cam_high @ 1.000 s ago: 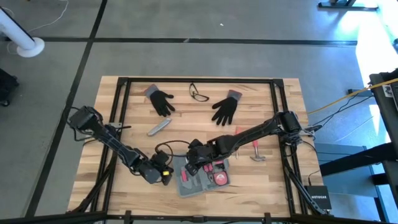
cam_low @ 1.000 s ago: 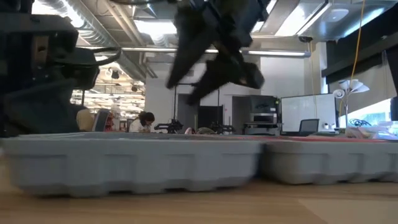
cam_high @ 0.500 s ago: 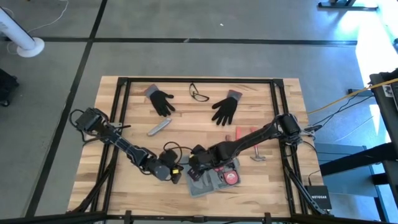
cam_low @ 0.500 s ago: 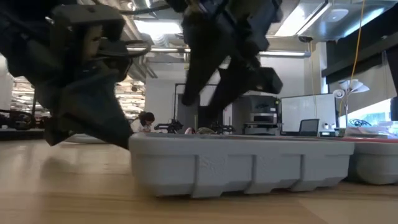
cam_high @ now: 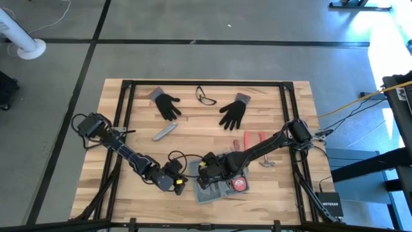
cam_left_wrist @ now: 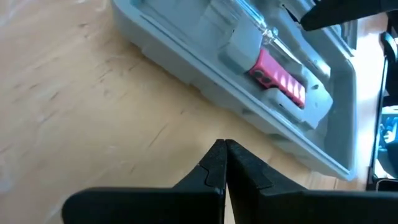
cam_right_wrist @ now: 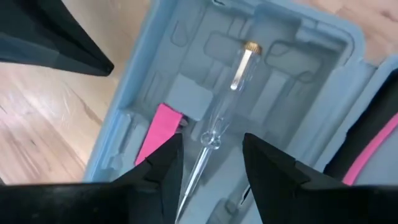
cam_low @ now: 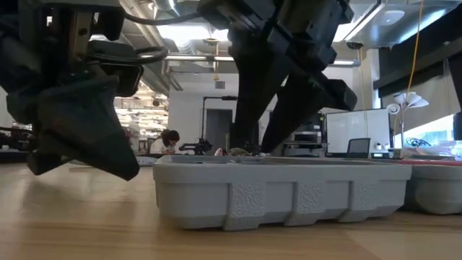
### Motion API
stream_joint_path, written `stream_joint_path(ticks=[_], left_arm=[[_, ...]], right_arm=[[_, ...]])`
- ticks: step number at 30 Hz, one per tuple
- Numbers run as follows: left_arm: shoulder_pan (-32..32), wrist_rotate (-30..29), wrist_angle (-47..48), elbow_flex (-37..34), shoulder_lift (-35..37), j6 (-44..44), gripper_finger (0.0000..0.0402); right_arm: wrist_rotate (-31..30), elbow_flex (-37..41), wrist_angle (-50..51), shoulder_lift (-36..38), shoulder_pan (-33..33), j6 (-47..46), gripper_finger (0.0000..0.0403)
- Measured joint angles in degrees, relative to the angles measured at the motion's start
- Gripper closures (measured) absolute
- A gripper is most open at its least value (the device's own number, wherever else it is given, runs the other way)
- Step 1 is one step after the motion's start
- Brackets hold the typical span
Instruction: Prefit tool cases
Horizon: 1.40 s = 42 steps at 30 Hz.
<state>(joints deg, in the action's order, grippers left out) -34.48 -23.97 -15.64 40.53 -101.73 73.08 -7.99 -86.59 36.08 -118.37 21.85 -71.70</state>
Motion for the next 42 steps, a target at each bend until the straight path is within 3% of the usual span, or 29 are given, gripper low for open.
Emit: stream_joint_path(ticks=[14, 17, 22, 33, 42], left_arm=[[0.6, 0.1, 0.0, 0.0, 0.1, 0.7, 0.0401], [0.6, 0.1, 0.0, 0.0, 0.1, 0.9, 0.0401], [0.4, 0.2, -0.3, 0.0, 0.1, 2.1, 0.0402], [-0.4, 2.4, -2.5, 0.0, 1.0, -0.1, 0.0401], [-1.1, 3.0, 0.7, 0.0, 7.4, -8.1, 0.0401]], right_arm=[[1.5, 0.0, -1.7, -4.1, -0.5, -1.6, 0.0248], [0.9, -0.1, -0.4, -4.1, -0.5, -1.6, 0.0282], [0.3, -0.1, -1.7, -4.0, -0.4, -1.7, 0.0385], [1.3, 0.1, -1.5, -2.3, -0.5, -1.5, 0.0402], [2.0, 0.1, -1.4, 1.7, -0.5, -1.3, 0.0402]])
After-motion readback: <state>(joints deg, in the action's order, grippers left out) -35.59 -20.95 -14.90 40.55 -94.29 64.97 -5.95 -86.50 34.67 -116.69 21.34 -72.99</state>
